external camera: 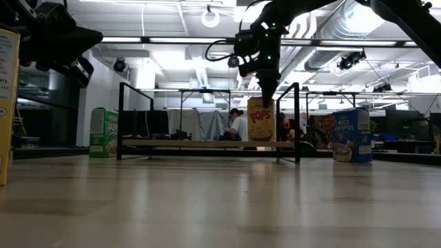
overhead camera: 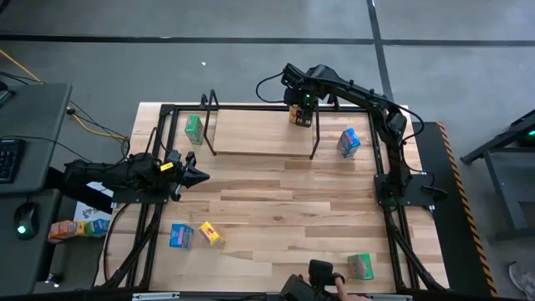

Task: Stack cereal on shelf
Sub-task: Put the top yellow cereal box on the shelf, then put the yellow cereal box on the shelf aligned with the other yellow cereal box

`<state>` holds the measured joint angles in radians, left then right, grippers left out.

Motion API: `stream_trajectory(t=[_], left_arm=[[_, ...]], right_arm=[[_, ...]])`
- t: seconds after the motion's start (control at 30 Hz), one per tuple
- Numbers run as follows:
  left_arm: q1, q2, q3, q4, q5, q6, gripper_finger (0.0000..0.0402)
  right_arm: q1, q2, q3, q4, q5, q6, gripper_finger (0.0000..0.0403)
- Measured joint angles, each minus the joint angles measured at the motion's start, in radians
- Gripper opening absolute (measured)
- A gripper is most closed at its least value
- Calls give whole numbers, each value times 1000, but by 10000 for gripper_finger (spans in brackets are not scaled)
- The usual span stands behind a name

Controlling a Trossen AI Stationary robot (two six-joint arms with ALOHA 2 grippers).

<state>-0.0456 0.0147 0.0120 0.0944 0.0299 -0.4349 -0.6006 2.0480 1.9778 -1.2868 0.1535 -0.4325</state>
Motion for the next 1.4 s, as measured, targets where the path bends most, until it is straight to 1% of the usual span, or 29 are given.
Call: stream_trajectory(t=[0.1, 0.27, 0.43, 0.57, 0.63, 0.7, 0.77, 0.83, 0.9, 1.0, 1.1, 1.2, 1.3, 1.4], left_arm=[[0, 0, 0, 0, 0, 0, 1], [0, 0, 0, 0, 0, 0, 1], [0, 0, 0, 0, 0, 0, 1], [0, 0, 0, 0, 0, 0, 1], [0, 0, 0, 0, 0, 0, 1], [0, 0, 0, 0, 0, 0, 1], [0, 0, 0, 0, 0, 0, 1], [0, 0, 0, 0, 0, 0, 1], [0, 0, 0, 0, 0, 0, 1], [0, 0, 0, 0, 0, 0, 1], [0, 0, 0, 0, 0, 0, 1], [0, 0, 0, 0, 0, 0, 1], [0, 0, 0, 0, 0, 0, 1], [0, 0, 0, 0, 0, 0, 1]], right_arm=[[0, 0, 3, -21, 2, -3, 234], [-1, -2, 48, -68, 2, -3, 234], [-1, -2, 133, -97, 23, -14, 234], [-1, -2, 229, -138, 25, -14, 234], [-1, -2, 284, -168, -10, -6, 234], [-1, -2, 335, -181, -77, 20, 234], [-2, -2, 374, -212, -177, 51, 234], [-1, -12, 374, -231, -303, 72, 234], [-1, -38, 331, -250, -416, 85, 234], [16, -95, 237, -264, -500, 88, 234], [44, -190, 113, -240, -498, 96, 234], [65, -330, -39, -168, -497, 120, 234], [79, -513, -246, -23, -487, 169, 234], [98, -727, -494, 159, -483, 238, 234]])
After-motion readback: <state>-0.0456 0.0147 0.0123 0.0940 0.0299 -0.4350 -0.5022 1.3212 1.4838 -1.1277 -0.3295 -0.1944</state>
